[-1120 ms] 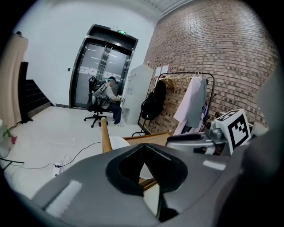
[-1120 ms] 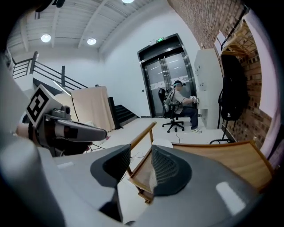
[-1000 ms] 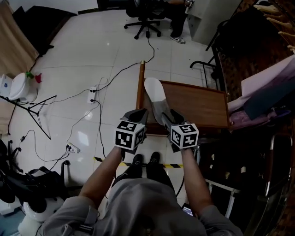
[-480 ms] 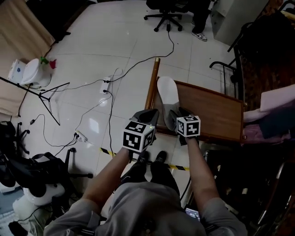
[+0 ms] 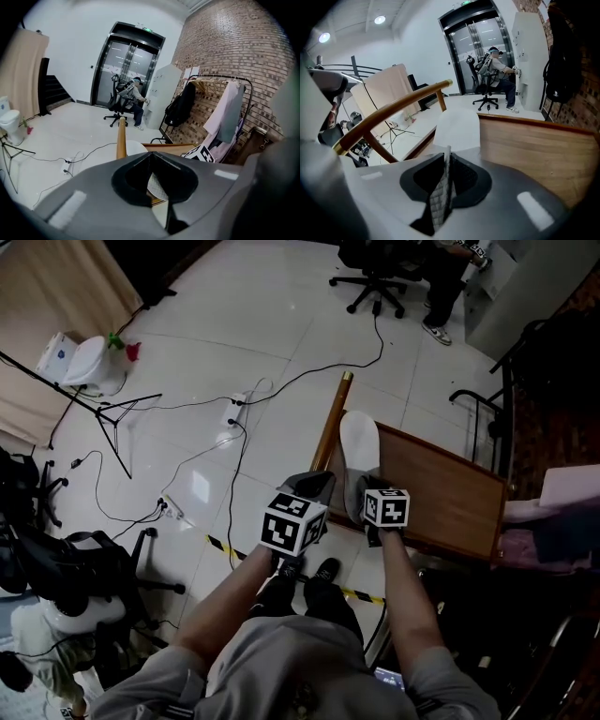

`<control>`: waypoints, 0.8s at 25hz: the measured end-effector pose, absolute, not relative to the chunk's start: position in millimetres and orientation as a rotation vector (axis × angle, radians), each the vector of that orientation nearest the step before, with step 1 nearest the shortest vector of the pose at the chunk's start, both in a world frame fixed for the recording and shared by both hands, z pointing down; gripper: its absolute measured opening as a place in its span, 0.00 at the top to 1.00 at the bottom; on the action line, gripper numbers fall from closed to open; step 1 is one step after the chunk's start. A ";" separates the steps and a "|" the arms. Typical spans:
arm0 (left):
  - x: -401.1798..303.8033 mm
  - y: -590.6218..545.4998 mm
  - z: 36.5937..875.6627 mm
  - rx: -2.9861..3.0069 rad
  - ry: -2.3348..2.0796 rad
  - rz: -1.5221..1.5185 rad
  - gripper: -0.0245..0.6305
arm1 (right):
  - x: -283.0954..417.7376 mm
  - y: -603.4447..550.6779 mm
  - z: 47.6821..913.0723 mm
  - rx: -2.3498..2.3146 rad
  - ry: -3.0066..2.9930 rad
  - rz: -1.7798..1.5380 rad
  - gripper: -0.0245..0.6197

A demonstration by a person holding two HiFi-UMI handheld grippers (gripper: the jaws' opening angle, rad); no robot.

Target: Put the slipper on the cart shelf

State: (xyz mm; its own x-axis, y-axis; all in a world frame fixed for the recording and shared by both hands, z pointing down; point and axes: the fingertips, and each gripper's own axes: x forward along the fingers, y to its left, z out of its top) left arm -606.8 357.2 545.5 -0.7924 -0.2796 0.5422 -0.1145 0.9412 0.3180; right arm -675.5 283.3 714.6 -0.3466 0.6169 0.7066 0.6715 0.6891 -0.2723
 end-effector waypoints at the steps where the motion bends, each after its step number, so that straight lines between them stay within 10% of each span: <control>1: -607.8 358.4 546.3 0.278 -2.480 -0.359 0.95 | -675.7 283.9 714.0 -0.992 -2.059 -0.077 0.91; 20: -601.3 339.3 515.1 0.536 -2.516 -0.344 0.95 | -632.2 234.8 589.7 -0.901 -2.377 0.026 0.95</control>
